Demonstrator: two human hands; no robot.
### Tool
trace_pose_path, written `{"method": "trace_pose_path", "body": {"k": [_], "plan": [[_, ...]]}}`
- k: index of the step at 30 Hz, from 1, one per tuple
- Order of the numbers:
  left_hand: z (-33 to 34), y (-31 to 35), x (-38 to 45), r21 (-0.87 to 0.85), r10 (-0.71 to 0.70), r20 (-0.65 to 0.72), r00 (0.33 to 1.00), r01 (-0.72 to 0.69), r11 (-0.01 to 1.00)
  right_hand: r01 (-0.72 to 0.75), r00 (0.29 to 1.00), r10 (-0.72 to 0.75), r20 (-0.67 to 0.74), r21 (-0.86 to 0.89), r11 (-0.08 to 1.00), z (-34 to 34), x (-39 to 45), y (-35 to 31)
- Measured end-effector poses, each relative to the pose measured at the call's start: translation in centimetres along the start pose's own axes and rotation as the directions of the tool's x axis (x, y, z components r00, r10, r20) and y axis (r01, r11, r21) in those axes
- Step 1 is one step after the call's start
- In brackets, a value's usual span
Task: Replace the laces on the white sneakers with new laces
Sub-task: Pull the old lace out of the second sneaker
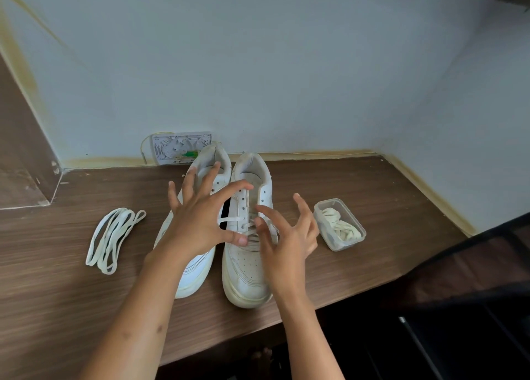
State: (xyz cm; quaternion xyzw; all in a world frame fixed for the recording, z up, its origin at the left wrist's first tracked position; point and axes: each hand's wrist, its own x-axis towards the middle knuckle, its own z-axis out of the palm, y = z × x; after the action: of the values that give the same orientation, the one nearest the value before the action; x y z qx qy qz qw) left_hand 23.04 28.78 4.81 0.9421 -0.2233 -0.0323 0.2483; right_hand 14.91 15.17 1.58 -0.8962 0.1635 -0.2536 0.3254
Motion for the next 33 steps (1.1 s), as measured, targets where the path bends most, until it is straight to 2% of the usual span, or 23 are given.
{"method": "trace_pose_path", "body": {"k": [7,10,11,13,15,17,19,21,22,24,27,33], "plan": [[0.1,-0.1,0.1,0.011,0.003,-0.004,1.0,-0.003,1.0,0.009,0.996,-0.007,0.084,-0.026,1.0,1.1,0.4,-0.4],[0.1,-0.1,0.1,0.005,0.002,-0.003,1.0,-0.002,1.0,0.025,1.0,-0.025,0.002,-0.016,1.0,1.5,0.3,-0.6],[0.1,-0.1,0.1,0.001,0.002,-0.002,1.0,-0.002,1.0,-0.003,0.999,0.003,-0.05,0.002,1.0,1.5,0.2,-0.6],[0.0,-0.1,0.0,-0.011,-0.002,0.003,1.0,0.002,1.0,-0.146,0.975,0.165,-0.151,0.126,0.981,1.3,0.2,-0.5],[0.0,-0.1,0.1,-0.015,-0.006,0.008,1.0,0.006,1.0,-0.31,0.918,0.365,-0.155,0.293,0.904,1.1,0.4,-0.3],[0.1,-0.1,0.2,-0.01,-0.003,0.011,1.0,0.003,1.0,-0.363,0.895,0.429,-0.125,0.357,0.861,1.0,0.4,-0.3],[0.1,-0.2,0.2,-0.021,-0.002,0.01,1.0,0.002,1.0,-0.279,0.922,0.352,-0.163,0.353,0.893,1.1,0.2,-0.6],[0.1,-0.2,0.1,-0.031,-0.004,0.011,1.0,0.004,1.0,-0.127,0.957,0.189,-0.221,0.267,0.955,1.1,0.1,-0.8],[0.1,-0.2,0.1,-0.031,-0.005,0.012,1.0,0.006,1.0,-0.057,0.973,0.098,-0.211,0.192,0.98,1.1,0.1,-0.8],[0.1,-0.2,0.1,-0.03,-0.005,0.013,1.0,0.006,1.0,0.027,0.996,-0.023,-0.091,0.048,0.998,1.1,0.1,-0.8],[0.1,-0.1,0.2,-0.019,-0.004,0.013,1.0,0.004,1.0,0.048,0.995,-0.043,0.094,-0.051,0.998,1.4,-0.2,-1.0],[0.1,-0.1,0.1,-0.042,-0.001,0.007,1.0,0.001,0.999,0.025,0.995,-0.022,0.098,-0.028,0.999,1.5,0.0,-0.6]]}}
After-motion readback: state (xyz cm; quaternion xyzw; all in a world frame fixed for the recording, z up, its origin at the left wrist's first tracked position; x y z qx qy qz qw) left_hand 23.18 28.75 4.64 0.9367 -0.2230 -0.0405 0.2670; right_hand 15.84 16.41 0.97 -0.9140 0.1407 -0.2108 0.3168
